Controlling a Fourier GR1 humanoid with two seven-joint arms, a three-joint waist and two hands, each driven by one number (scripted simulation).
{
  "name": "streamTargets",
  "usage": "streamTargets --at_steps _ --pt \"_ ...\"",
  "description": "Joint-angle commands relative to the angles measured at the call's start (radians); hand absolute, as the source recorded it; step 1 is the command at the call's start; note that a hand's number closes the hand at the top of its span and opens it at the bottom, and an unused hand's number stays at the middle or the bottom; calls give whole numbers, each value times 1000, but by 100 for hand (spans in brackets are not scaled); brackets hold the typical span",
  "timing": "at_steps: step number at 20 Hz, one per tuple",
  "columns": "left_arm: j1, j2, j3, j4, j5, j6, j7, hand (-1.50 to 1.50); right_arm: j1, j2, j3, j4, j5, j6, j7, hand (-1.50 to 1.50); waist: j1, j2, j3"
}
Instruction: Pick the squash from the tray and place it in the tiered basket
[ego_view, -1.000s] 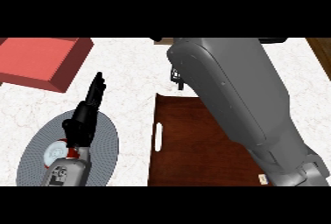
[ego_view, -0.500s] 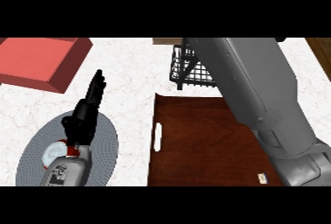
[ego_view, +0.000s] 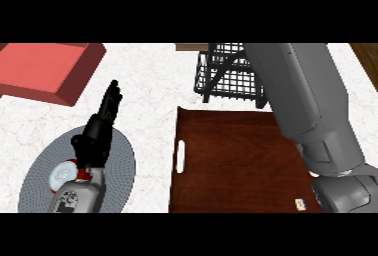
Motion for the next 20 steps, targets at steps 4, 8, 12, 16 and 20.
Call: streamTargets --at_steps 4,8,12,16,20 --pt "36 7 1 -27 5 -10 -19 0 32 35 -79 -48 -27 -242 18 -150 0 -2 0" --pt "50 -5 -1 8 1 -1 -41 0 65 3 -116 -189 -11 -331 60 -150 -22 -8 0" --pt "88 25 28 -32 30 -25 -26 0 126 -42 -150 -347 0 -260 146 -150 -39 -19 0" --pt "73 18 46 -29 12 15 -30 0 266 -48 -220 -560 -49 -244 145 -150 -65 -26 1" --pt "117 7 35 -22 15 12 -31 0 482 -8 -232 -857 -119 -171 111 -150 -94 -34 2"
